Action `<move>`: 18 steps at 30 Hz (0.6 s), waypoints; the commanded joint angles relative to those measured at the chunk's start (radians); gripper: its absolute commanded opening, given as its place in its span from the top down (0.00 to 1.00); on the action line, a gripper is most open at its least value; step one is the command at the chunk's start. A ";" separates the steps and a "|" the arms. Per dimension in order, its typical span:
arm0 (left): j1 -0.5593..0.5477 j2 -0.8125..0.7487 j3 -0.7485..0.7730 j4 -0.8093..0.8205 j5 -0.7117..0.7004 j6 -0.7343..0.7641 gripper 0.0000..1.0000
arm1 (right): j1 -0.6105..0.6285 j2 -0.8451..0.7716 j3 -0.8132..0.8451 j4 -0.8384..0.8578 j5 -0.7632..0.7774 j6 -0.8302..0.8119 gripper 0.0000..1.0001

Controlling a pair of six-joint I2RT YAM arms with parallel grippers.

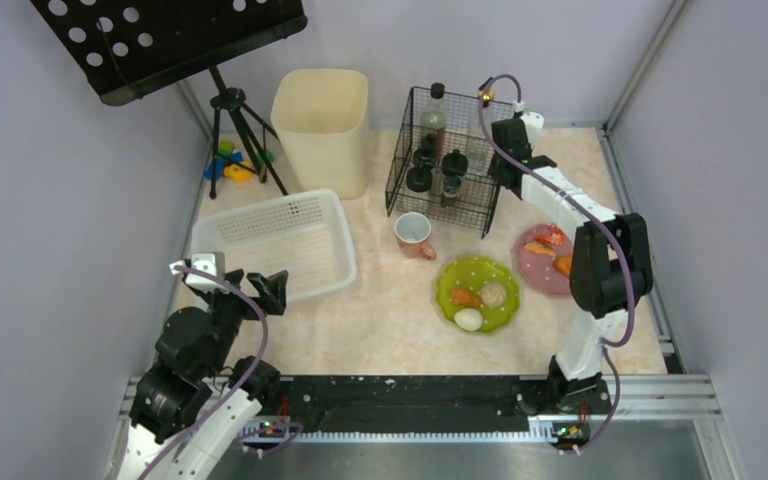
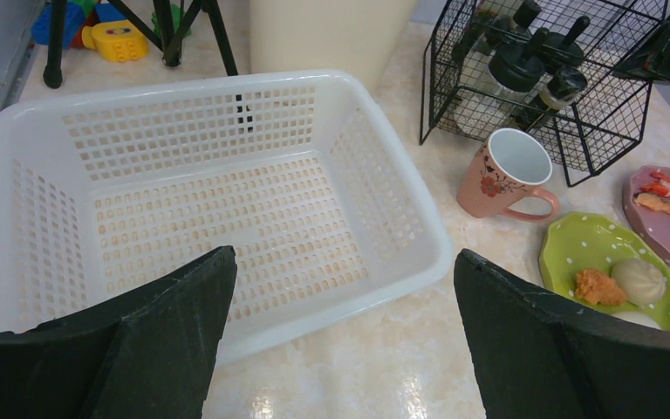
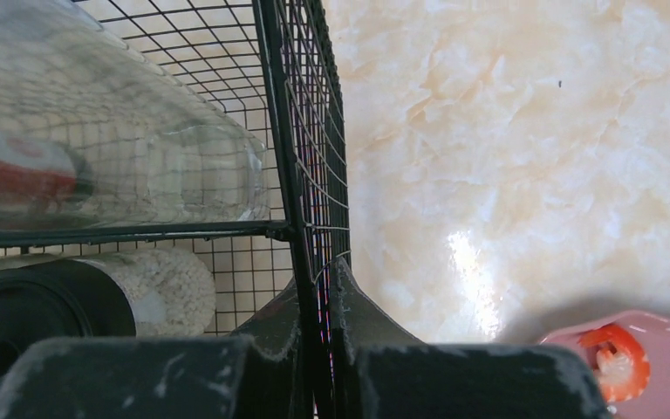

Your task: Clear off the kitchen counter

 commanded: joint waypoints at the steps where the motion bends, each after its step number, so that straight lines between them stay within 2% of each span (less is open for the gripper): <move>1: -0.004 -0.007 0.000 0.047 -0.007 0.002 0.01 | -0.109 0.017 0.128 0.059 0.039 0.071 1.00; 11: -0.005 -0.005 -0.002 0.051 0.006 0.005 0.01 | -0.259 0.119 0.276 -0.034 -0.008 0.070 1.00; 18: -0.004 -0.005 -0.003 0.055 0.021 0.005 0.01 | -0.361 0.133 0.278 -0.034 -0.063 0.029 1.00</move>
